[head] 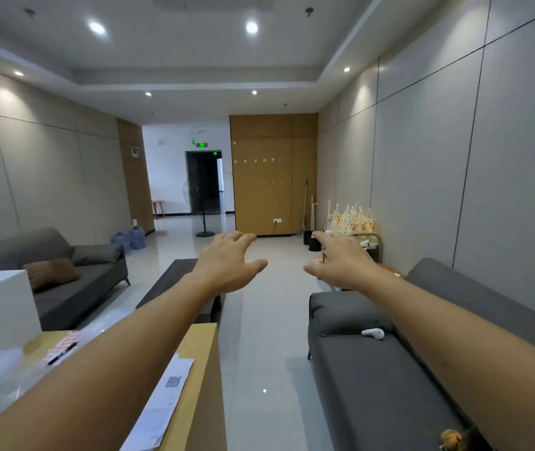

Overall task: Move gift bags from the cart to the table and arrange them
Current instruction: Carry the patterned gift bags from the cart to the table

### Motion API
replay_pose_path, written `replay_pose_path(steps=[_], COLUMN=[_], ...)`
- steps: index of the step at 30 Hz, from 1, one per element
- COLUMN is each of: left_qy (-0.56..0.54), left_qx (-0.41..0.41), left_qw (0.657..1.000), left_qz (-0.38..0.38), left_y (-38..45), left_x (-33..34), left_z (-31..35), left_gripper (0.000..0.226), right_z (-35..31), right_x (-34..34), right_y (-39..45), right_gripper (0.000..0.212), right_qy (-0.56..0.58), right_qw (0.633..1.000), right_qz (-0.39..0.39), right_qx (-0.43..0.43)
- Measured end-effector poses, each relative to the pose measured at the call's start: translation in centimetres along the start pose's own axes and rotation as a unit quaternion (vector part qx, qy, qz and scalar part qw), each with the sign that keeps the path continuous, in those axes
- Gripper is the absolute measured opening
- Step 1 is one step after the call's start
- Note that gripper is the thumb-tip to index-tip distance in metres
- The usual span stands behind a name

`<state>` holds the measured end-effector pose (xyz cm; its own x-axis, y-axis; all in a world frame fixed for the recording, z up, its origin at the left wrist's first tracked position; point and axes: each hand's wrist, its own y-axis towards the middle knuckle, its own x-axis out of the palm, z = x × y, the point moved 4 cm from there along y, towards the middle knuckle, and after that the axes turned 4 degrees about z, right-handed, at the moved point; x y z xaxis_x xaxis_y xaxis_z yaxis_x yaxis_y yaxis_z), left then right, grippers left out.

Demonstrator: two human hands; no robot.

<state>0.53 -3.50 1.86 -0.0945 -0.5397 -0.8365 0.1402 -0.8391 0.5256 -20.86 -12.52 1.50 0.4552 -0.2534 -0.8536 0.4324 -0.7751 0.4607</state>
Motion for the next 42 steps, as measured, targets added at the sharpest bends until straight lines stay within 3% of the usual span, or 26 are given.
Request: replay_pose_path(steps=[9,29,42], left_qy=[0.010,0.039,0.020], left_qx=[-0.013,-0.039,-0.003], left_qw=[1.000,0.998,0.999], left_qz=[-0.019,-0.043,-0.032], left_y=[8.2,38.9,62.8], left_x=[6.8,24.7,35.8], left_z=[-3.4,-7.8,-20.0], left_gripper=[0.070,0.071,0.071], right_z=[3.7,18.7,21.2], right_x=[6.1,18.3,30.5], right_y=[9.4,40.8,65.3], right_gripper=[0.082,0.083,0.079], right_qy=[-0.007,0.006,-0.005], right_qw=[1.000,0.999,1.000], right_qz=[-0.006,-0.036,-0.018], right_qx=[0.007,-0.011,0.014])
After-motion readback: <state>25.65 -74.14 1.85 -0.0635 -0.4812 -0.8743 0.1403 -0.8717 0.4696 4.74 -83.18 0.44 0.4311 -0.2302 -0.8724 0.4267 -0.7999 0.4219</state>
